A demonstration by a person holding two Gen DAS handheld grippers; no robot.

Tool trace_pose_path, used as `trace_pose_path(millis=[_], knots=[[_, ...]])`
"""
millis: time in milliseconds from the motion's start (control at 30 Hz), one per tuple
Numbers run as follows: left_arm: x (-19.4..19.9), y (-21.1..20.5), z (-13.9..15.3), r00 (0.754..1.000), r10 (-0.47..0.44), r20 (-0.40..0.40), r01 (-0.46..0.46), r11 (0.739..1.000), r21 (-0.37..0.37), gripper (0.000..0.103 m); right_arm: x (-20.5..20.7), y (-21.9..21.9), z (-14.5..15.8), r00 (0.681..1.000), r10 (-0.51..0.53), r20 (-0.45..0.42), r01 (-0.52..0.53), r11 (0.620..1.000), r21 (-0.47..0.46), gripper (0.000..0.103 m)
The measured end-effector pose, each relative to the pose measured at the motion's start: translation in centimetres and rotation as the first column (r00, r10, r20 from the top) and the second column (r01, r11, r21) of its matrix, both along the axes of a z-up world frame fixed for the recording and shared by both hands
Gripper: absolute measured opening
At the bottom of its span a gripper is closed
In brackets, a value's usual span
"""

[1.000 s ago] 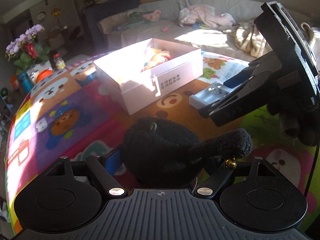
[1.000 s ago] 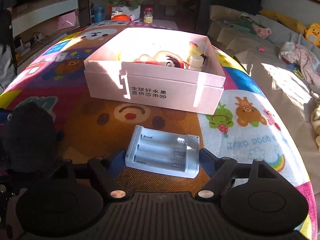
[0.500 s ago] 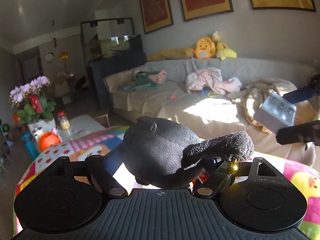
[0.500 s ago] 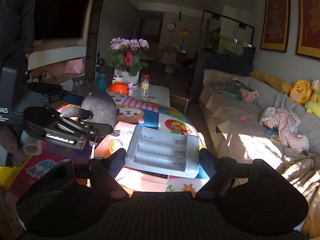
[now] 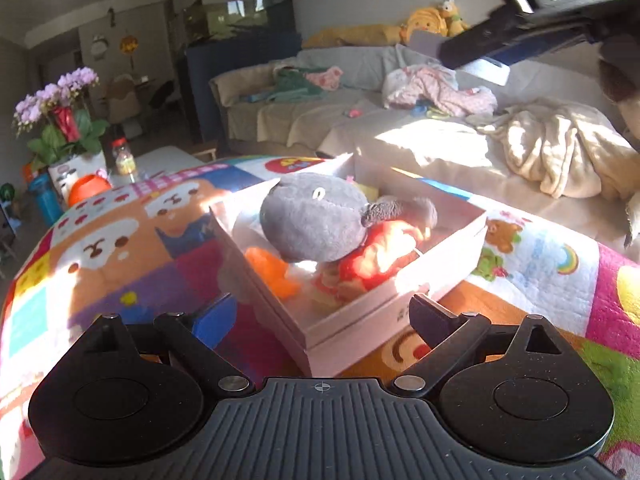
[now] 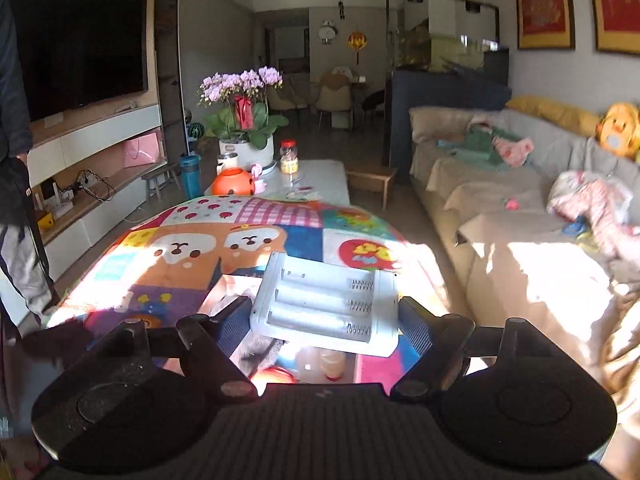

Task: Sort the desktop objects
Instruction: 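Carry the black plush over the box and drop it in with the left tool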

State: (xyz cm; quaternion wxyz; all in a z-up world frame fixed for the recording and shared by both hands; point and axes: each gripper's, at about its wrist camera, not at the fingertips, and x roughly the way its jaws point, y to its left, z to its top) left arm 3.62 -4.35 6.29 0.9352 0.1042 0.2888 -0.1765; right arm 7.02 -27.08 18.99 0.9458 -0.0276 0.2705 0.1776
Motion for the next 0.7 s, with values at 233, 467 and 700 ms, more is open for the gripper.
trace_pose_path(millis=[233,467,700], knots=[[-2.0,0.4,0.0,0.999,0.039,0.000,-0.039,0.999,-0.020,0.100,5.3,2.7,-2.6,0.993,-0.011,-0.115,0.015,0.999,0.030,0.081],[-3.0,0.3,-0.9,0.997,0.006,-0.075,-0.011,0.998,-0.064,0.100,3.3,7.6,-4.8,0.982,0.173,-0.076,-0.179,0.981,-0.080,0.082],[-3.4,0.9,-1.4,0.996,0.001,-0.085,-0.008,0.996,-0.086,0.100,4.8,12.8,-9.4,0.956,0.234,-0.179,-0.270,0.938,-0.215,0.063]])
